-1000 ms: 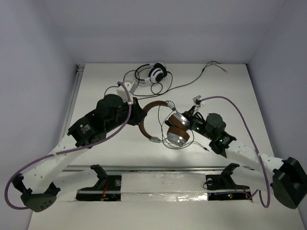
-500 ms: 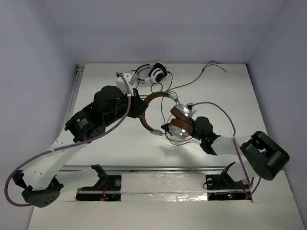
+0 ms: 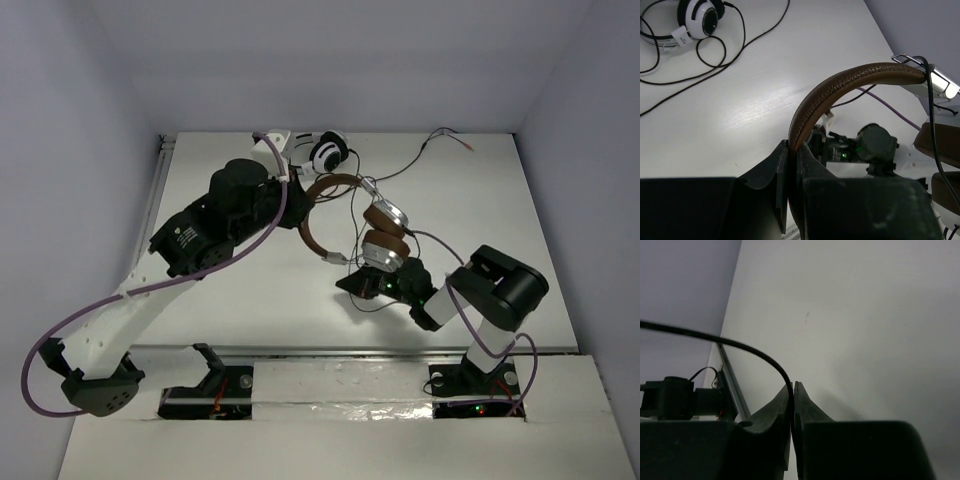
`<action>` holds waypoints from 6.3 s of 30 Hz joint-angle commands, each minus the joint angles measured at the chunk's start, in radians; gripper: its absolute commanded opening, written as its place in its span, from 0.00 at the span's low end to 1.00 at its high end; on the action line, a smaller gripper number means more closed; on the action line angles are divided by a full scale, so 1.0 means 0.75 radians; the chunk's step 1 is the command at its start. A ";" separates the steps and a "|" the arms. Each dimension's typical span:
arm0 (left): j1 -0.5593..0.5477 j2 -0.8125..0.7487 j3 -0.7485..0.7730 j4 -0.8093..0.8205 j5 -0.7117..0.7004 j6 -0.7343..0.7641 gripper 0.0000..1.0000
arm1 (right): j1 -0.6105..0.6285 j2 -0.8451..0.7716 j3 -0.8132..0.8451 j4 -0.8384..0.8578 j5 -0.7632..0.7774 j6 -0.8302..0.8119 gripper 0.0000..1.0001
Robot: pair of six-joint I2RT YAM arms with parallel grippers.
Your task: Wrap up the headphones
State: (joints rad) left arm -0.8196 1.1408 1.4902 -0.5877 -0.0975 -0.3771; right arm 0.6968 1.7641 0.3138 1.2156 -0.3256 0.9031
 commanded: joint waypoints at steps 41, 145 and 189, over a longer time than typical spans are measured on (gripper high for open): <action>-0.095 -0.028 -0.772 0.213 -0.651 -0.291 0.00 | 0.885 -0.939 1.007 -2.502 1.142 -0.404 0.00; -0.018 -0.055 0.040 0.266 0.067 0.002 0.00 | 0.171 -1.688 0.062 -1.435 0.573 -0.333 0.42; 0.070 0.387 0.193 0.495 -0.244 -0.092 0.00 | 0.227 -1.376 0.081 -1.416 0.559 -0.253 0.00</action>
State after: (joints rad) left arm -0.7849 1.4002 1.6432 -0.3611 -0.2291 -0.3840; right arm 0.8543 0.7746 0.3901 0.2264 0.1150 0.6769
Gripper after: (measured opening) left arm 0.036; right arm 0.033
